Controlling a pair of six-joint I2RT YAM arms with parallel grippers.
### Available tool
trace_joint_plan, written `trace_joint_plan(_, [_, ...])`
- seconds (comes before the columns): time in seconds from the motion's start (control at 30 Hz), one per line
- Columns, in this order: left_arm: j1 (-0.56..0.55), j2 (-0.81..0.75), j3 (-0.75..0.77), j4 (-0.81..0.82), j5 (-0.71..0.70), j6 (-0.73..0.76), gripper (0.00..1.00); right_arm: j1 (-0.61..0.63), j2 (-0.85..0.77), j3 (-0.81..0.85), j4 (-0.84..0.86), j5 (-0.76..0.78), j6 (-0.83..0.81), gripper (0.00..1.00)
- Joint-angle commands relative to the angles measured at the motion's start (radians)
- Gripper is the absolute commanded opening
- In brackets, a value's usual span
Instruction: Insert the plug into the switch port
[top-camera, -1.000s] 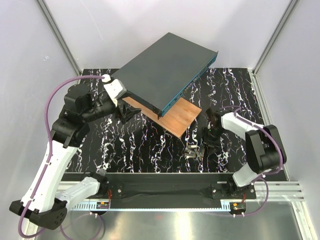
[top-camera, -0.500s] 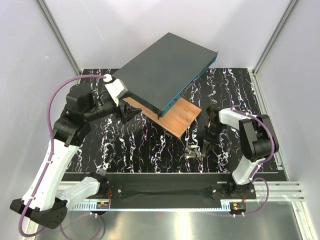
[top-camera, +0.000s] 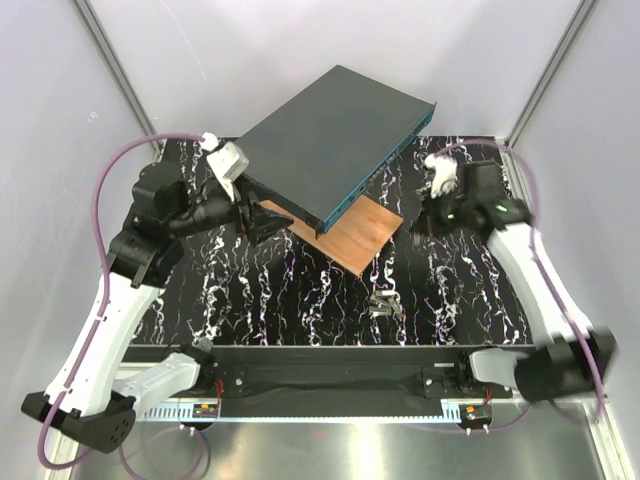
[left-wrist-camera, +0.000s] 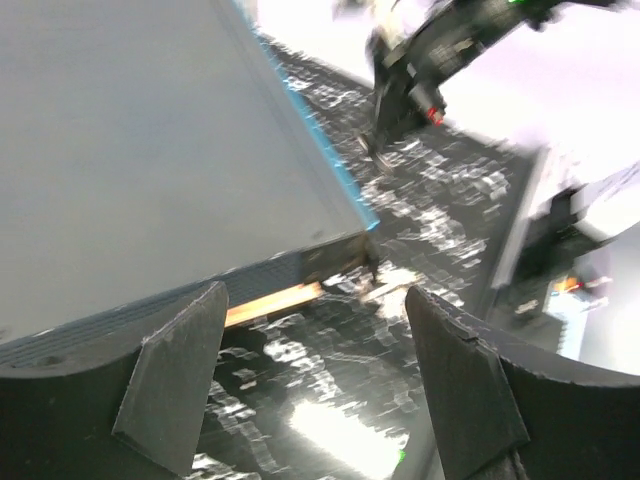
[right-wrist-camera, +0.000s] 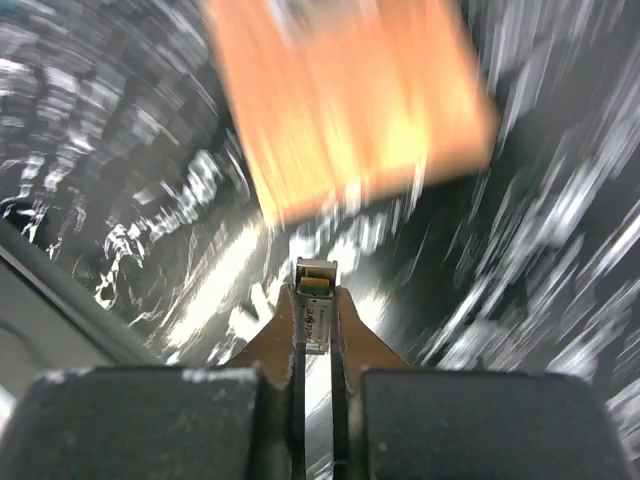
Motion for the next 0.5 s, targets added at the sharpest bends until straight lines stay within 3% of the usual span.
trace_joint_plan(0.0, [-0.019, 0.037, 0.062, 0.128, 0.083, -0.241, 0.77, 0.009, -0.212, 0.068, 0.065, -0.267, -0.389, 0.0])
trace_joint_plan(0.1, [-0.093, 0.091, 0.1, 0.148, 0.077, -0.339, 0.77, 0.049, -0.296, 0.094, 0.055, -0.38, -0.506, 0.0])
trace_joint_plan(0.23, [-0.18, 0.175, 0.151, 0.166, 0.008, -0.425, 0.76, 0.204, -0.342, 0.137, 0.009, -0.399, -0.621, 0.0])
trace_joint_plan(0.47, [-0.333, 0.303, 0.267, 0.128, -0.101, -0.41, 0.74, 0.449, -0.283, 0.199, -0.047, -0.145, -0.721, 0.0])
